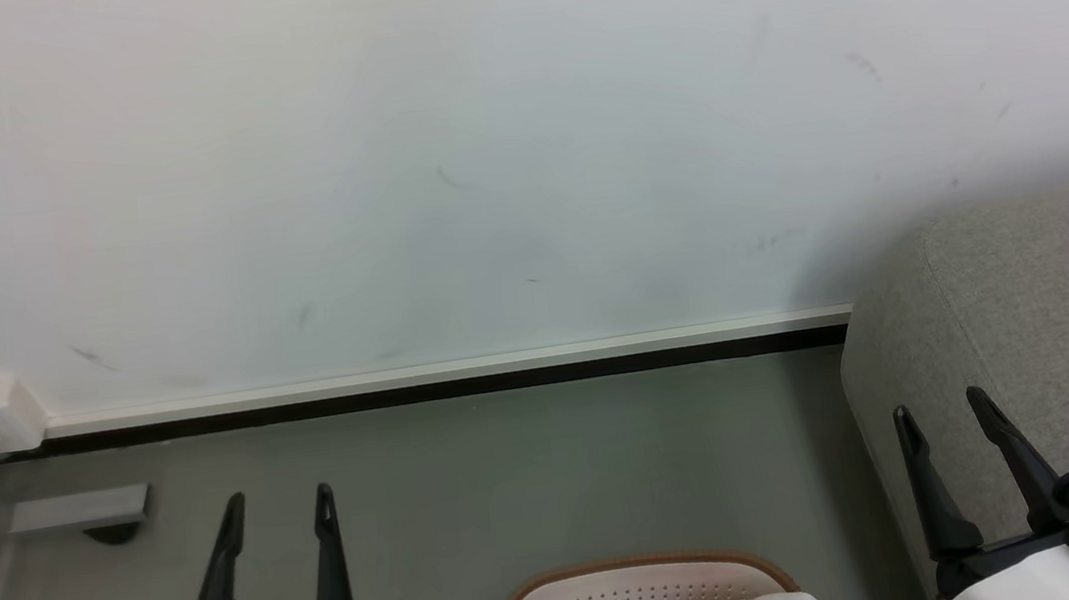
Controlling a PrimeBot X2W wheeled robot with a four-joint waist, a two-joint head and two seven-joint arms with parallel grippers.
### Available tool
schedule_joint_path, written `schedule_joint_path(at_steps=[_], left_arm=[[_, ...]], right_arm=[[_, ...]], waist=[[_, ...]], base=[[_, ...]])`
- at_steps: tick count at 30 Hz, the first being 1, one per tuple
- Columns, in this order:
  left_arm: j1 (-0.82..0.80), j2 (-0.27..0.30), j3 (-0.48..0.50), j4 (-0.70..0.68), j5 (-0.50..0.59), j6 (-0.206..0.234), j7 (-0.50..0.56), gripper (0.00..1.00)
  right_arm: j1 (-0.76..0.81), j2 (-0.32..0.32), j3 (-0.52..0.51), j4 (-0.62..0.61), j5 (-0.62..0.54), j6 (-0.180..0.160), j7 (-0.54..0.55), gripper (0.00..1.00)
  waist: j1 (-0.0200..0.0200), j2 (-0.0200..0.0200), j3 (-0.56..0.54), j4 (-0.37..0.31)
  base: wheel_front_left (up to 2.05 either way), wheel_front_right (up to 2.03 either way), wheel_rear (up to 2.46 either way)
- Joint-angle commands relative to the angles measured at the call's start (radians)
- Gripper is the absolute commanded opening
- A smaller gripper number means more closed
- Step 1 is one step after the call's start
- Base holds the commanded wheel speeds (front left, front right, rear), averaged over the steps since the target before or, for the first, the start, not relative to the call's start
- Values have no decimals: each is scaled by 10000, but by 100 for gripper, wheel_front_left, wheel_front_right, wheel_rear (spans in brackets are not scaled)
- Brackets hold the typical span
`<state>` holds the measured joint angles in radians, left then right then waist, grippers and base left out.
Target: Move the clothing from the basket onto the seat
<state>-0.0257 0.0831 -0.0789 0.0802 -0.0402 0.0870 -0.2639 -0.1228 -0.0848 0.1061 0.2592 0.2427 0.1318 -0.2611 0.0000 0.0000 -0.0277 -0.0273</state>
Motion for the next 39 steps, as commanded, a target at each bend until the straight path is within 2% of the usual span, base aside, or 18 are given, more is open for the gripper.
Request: schedule_joint_path(at_steps=[1,17,26,33,39], left_arm=[[70,17,34,29,113,-34,-11,100],[-152,-152,227,201,-75,-447,-11,100],[-908,-262,136,521,-334,-842,-9,100],[-2063,-288,-490,1785,-350,-1431,-9,100],[-3259,-297,-1146,3813,-502,-1837,-9,100]], right_arm=[[-108,-10,-4,3,66,-21,-30,100],[-193,-68,2,-125,276,-21,-30,100],[-630,-26,-300,-501,396,-21,-28,100],[-1361,-66,-702,-984,399,-21,-28,100],[-1938,79,-1145,-1514,614,-21,-28,100]], waist=[[0,0,-2,-5],[0,0,288,-316],[0,0,1392,-879],[0,0,2768,-1367],[0,0,3833,-1922]], base=[[0,0,0],[0,0,0],[0,0,0],[0,0,0],[0,0,0]])
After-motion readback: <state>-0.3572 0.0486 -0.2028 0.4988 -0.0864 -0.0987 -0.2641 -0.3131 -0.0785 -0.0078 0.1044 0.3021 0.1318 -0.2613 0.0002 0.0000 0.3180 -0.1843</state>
